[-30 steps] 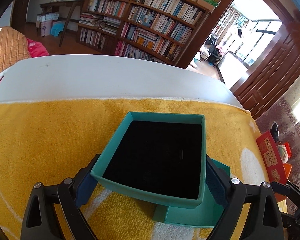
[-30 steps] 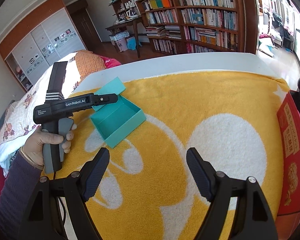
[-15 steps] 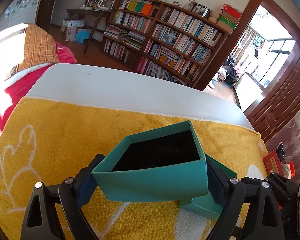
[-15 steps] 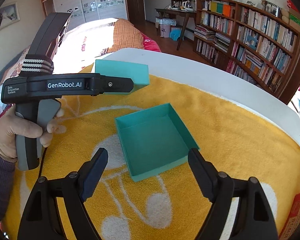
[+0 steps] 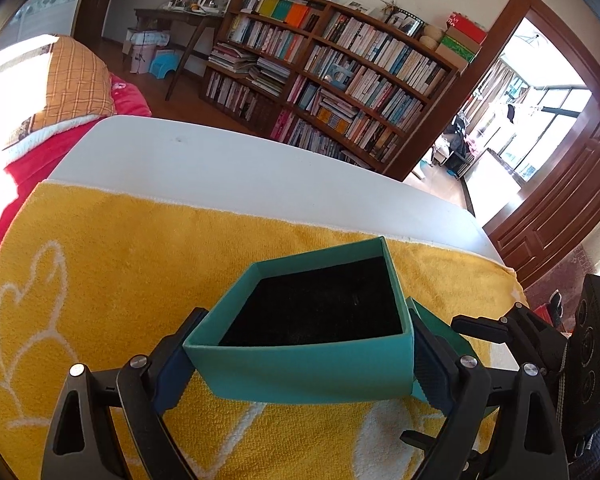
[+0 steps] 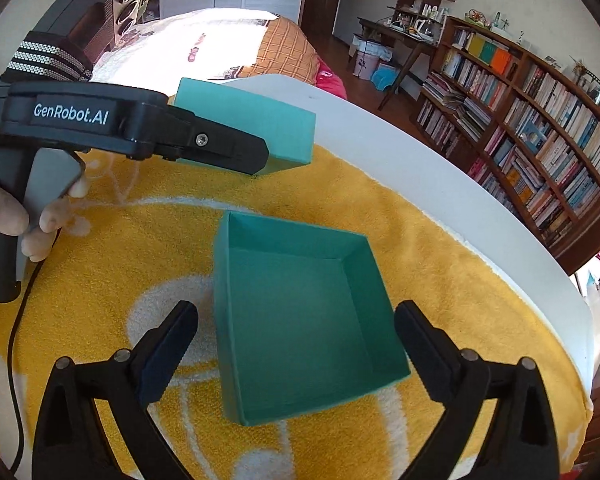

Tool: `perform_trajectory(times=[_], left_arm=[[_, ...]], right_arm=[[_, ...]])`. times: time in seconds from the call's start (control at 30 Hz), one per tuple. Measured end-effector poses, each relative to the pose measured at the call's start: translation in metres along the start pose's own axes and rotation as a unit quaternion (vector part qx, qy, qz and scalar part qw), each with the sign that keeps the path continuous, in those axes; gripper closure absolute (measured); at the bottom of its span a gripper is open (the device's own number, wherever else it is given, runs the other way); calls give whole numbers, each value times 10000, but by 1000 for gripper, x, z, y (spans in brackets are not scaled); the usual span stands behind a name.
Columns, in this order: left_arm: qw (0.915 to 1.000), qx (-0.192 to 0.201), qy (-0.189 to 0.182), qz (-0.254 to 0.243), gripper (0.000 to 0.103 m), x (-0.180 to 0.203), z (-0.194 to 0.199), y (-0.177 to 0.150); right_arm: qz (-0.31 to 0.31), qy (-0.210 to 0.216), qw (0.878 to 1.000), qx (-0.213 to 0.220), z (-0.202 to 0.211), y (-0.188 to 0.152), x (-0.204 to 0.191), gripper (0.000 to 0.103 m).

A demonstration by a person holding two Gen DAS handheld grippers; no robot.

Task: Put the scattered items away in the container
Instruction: 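Grasp the teal lid with the right tool while the left tool holds the box, then carry the teal box with the left tool while the right tool carries the lid to the tin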

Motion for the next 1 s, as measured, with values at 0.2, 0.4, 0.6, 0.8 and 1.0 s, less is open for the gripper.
perform_trajectory(times=[0.2,0.4,0.6,0.8,1.0], left_arm=[[10000,-63,14,18,9,-1,-6,-4],[9998,-195,28,66,9,-1,-16,-11],[9998,-191,-12,6,9,5,-18,-12],[9998,-177,7,-12,9,6,-19,-12],[9993,-294,122,-185,9,11,-25,-17]], right_arm=[[-259,15,9994,-211,-11,-7,7,1],[-971,265,9941,-411,-10,-11,22,14],[-1808,288,9821,-436,1,-15,45,61],[-2531,57,9663,-469,10,-24,65,73],[-2978,-6,9545,-173,34,-23,80,73]])
Point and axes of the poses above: each gripper's, at about its wrist camera, not at the fingertips, and z roughly against the way its jaws point, x to its right, y to its top, the point moved 10 cm from there along -z, roughly the way its jaws point, and after that the axes turned 5 degrees about -y, right-handed, at the moved point
